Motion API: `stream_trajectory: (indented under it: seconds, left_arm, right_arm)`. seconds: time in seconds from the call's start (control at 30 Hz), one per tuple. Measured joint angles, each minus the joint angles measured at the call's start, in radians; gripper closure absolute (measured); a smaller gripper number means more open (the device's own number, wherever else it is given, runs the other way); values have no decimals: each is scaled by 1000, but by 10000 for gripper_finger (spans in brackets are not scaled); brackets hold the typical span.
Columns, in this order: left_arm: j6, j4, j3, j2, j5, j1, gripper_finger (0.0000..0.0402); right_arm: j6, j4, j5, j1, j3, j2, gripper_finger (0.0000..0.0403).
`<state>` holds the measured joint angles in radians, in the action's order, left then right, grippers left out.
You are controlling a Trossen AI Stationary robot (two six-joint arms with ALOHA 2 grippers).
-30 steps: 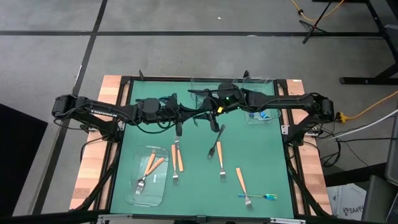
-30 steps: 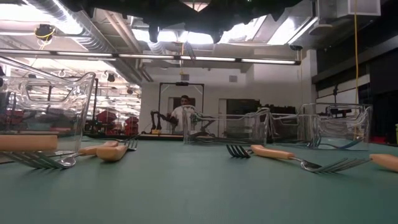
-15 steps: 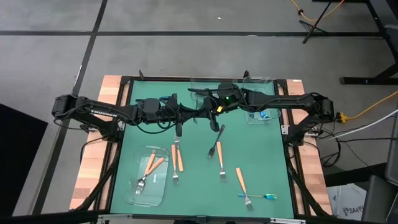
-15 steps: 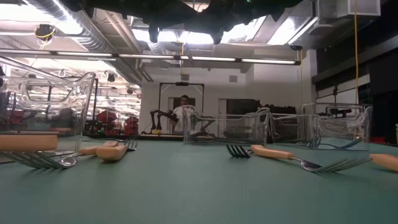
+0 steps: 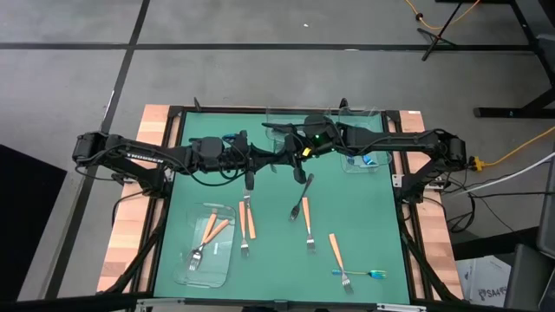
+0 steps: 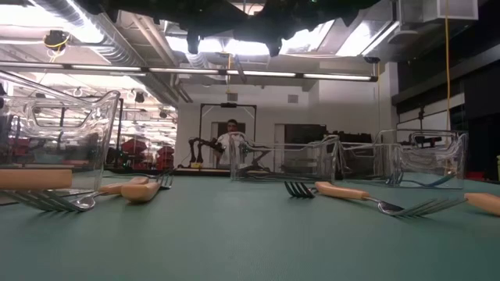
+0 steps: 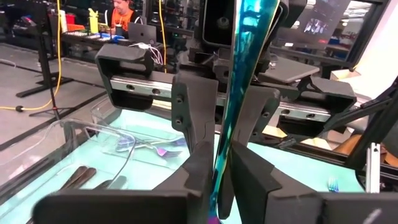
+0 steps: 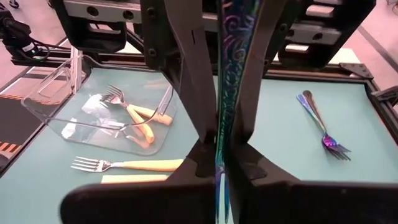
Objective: Sort silverware by color (type)
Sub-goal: Put the blue fork into the top right transparent bin
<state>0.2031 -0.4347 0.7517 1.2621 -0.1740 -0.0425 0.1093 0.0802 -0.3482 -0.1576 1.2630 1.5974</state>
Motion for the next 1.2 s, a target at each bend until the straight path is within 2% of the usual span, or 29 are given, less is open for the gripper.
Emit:
stream_trajectory:
  seconds: [0.3,0.7,0.93,1.2]
  left_arm:
    - [0,4,0,0,-2,0,307]
    - [-1,35,0,0,-2,-1,301]
    - [-2,45,0,0,-1,-1,301]
    - [-3,45,0,0,-1,-1,301]
  right_arm:
    - [0,103,28,-9,0,-56,402]
    - [10,409,285,-67,0,-271,403]
    - [-1,524,338,-157,0,-392,403]
    - [-11,658,342,-309,0,-480,403]
